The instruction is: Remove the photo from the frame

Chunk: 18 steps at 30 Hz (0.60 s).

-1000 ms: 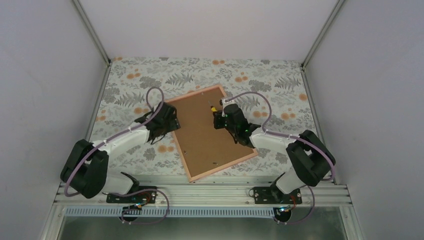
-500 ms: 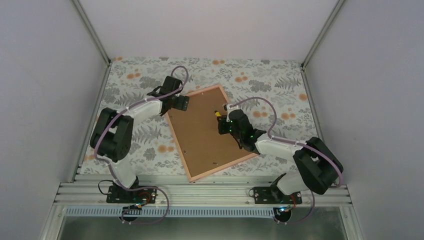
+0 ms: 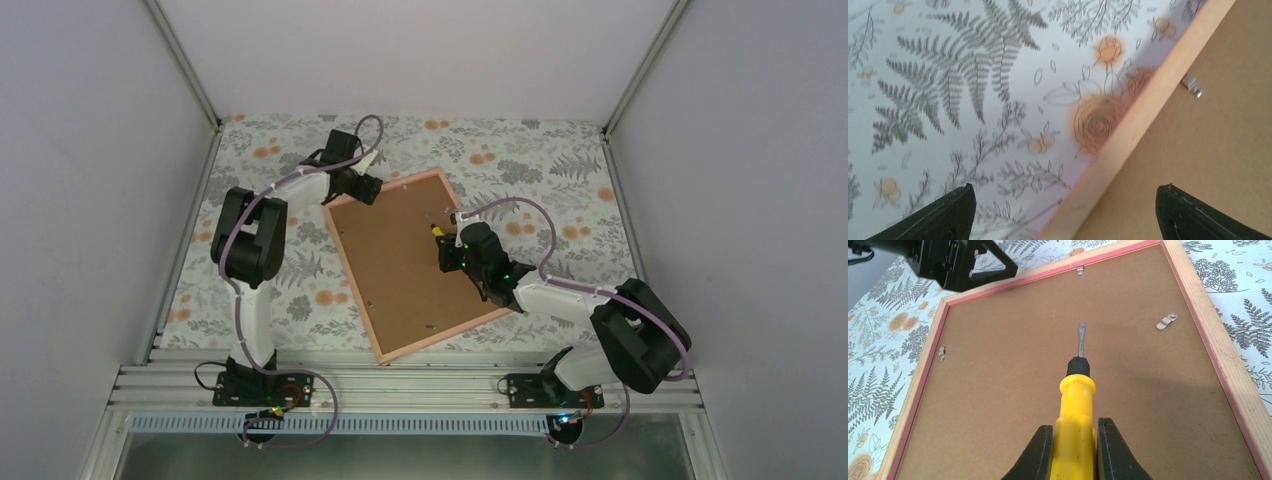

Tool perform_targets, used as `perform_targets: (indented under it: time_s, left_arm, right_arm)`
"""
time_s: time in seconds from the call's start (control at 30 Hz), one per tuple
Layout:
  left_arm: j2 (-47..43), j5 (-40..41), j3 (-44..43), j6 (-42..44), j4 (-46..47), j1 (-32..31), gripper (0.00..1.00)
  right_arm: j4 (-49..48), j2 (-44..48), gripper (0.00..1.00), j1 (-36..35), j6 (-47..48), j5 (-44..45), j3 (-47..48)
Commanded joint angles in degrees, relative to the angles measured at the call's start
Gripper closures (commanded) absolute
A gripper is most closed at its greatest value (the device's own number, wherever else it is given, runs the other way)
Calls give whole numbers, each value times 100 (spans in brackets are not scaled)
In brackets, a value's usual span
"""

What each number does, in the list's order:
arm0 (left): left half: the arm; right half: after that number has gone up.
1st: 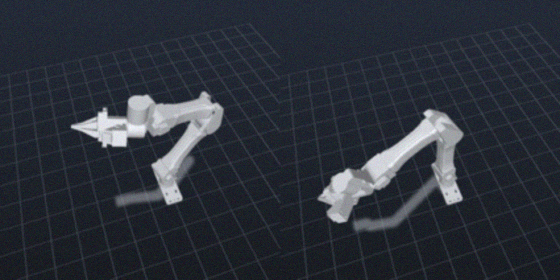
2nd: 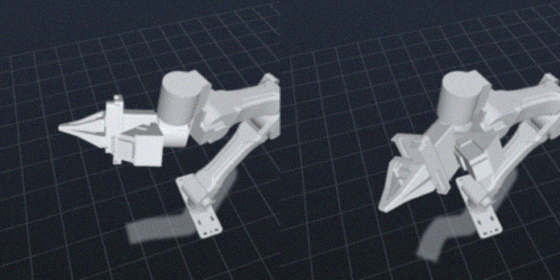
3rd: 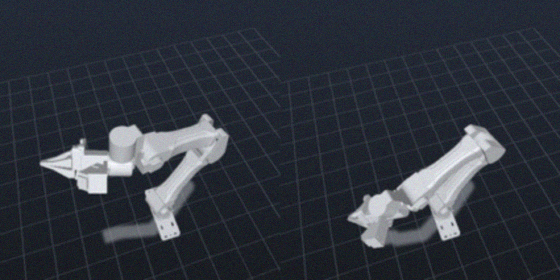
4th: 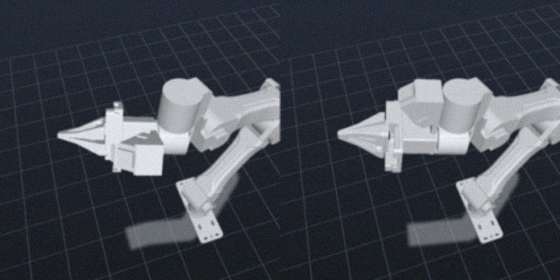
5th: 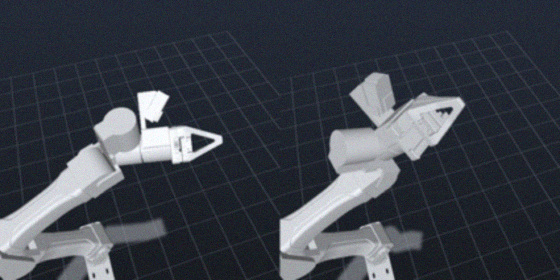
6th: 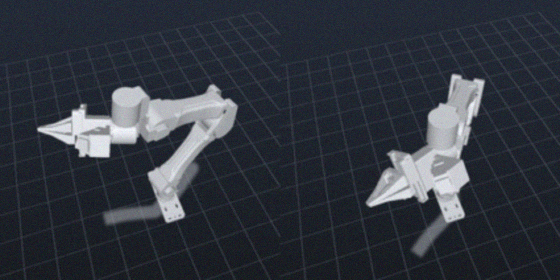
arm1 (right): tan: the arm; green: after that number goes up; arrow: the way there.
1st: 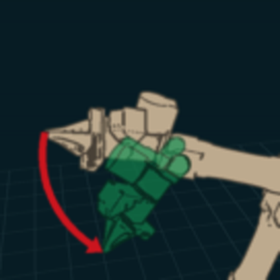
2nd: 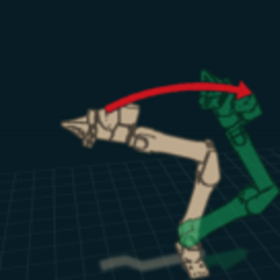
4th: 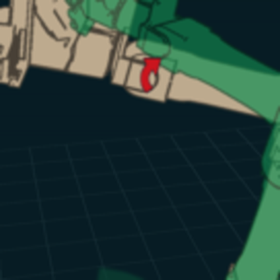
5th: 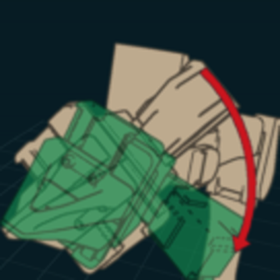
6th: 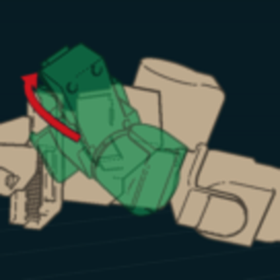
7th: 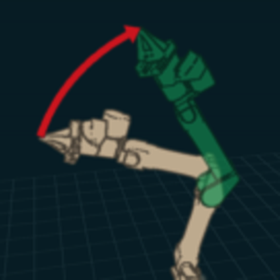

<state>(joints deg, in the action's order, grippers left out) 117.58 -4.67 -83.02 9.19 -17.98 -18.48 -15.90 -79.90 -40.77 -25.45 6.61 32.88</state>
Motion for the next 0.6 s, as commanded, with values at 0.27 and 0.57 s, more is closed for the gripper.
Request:
perform_targets:
  time_s: [0.27,0.57]
  left_arm:
    - [828,-923,-1030,580,-717,49,20]
    - [1203,-949,-1380,601,-1018,78,42]
  right_arm:
    - [-219,-52,96,43,93,16,34]
    - [-210,-90,96,43,93,-15,73]
